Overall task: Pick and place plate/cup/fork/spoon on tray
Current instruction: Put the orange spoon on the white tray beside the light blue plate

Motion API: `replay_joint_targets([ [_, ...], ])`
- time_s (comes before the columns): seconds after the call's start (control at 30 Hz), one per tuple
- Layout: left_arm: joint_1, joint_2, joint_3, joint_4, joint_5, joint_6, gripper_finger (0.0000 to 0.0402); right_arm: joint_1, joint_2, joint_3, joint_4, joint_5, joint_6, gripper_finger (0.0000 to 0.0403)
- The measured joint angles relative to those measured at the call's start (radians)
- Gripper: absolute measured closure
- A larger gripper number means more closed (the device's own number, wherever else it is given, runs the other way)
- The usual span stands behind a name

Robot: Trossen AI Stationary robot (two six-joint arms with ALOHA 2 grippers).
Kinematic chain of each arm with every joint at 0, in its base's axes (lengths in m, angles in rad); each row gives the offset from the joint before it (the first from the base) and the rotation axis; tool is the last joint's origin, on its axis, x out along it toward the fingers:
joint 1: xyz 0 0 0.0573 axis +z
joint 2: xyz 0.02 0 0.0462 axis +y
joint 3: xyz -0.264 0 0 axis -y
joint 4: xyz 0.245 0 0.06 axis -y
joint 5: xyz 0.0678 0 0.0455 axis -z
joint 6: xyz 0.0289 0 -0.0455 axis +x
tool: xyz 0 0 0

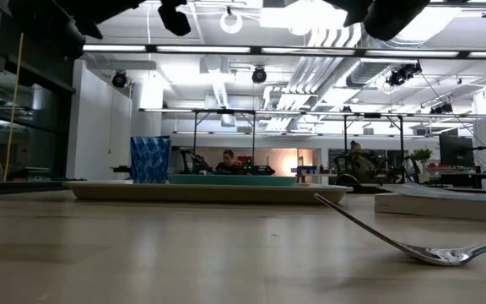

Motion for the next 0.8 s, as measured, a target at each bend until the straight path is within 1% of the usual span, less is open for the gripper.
replay_joint_targets([
  [0.07, 0.000, 0.000, 0.010, 0.000, -0.004, 0.018, 0.0283, -0.009, 0.000, 0.000, -0.001, -0.011, 0.017, 0.0403],
  [0.2, 0.009, 0.000, 0.015, 0.000, -0.007, 0.047, 0.0376, -0.011, 0.000, 0.000, -0.015, -0.012, 0.031, 0.0403],
  [0.23, 0.016, 0.000, 0.015, 0.000, -0.007, 0.051, 0.0388, -0.011, 0.000, 0.000, -0.017, -0.013, 0.031, 0.0403],
  [0.27, 0.023, 0.000, 0.015, -0.001, -0.009, 0.048, 0.0391, -0.012, 0.000, 0.000, -0.020, -0.013, 0.031, 0.0403],
  [0.4, 0.046, 0.000, 0.015, -0.002, -0.018, 0.024, 0.0372, -0.014, 0.000, 0.000, -0.045, -0.013, 0.031, 0.0403],
  [0.47, 0.054, 0.000, 0.015, -0.002, -0.018, 0.028, 0.0377, -0.013, 0.000, 0.000, -0.071, -0.010, 0.035, 0.0403],
  [0.57, 0.064, -0.001, 0.015, -0.001, -0.009, 0.035, 0.0396, -0.013, -0.001, 0.000, -0.094, 0.002, 0.039, 0.0403],
  [0.7, 0.072, -0.001, 0.015, -0.001, -0.005, 0.033, 0.0393, -0.014, -0.001, 0.000, -0.105, 0.010, 0.039, 0.0403],
  [0.8, 0.074, -0.001, 0.015, -0.001, -0.002, 0.057, 0.0399, -0.013, -0.001, -0.001, -0.106, 0.010, 0.039, 0.0403],
])
